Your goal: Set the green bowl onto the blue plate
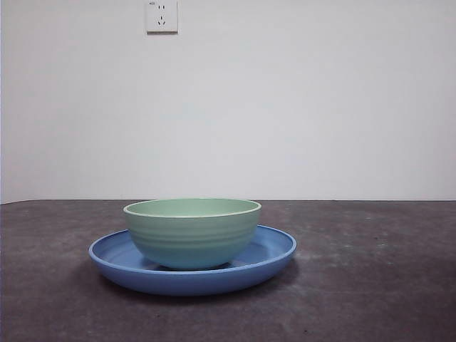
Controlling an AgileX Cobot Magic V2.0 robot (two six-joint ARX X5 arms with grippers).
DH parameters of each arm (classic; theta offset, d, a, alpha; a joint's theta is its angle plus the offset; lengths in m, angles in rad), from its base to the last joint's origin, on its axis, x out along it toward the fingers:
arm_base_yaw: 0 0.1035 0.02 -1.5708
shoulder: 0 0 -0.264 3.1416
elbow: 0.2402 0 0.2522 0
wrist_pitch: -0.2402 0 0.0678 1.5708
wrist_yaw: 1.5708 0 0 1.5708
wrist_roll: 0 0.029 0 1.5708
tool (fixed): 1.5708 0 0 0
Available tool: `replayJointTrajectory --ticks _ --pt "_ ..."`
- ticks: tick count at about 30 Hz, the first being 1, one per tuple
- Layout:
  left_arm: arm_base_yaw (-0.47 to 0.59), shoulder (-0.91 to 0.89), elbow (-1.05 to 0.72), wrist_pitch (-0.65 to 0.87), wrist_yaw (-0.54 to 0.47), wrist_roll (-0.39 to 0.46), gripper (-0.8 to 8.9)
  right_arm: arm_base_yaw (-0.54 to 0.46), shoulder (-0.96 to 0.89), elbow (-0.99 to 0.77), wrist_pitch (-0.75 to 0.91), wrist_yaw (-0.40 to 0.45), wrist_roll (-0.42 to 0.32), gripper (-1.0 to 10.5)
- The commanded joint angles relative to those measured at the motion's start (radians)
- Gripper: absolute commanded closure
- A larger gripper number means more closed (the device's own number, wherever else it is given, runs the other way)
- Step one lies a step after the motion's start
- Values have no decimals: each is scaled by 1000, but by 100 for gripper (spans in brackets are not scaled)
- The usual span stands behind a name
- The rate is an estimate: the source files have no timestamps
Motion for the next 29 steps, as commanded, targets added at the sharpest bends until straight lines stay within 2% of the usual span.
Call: replayJointTrajectory --ticks 1,7,12,25,29 --pt "3 -2 -20 -9 -4 -3 807 6 -3 -22 12 5 17 921" --pt "3 -2 -20 -9 -4 -3 807 40 -3 -31 22 5 6 920" --pt "3 -2 -20 -9 -4 -3 807 41 -3 -48 72 4 1 920" --pt "3 -2 -20 -9 -4 -3 807 41 -3 -49 72 5 -68 920" --pt "3 -2 -20 -9 -4 -3 807 41 -3 -49 72 4 -69 921"
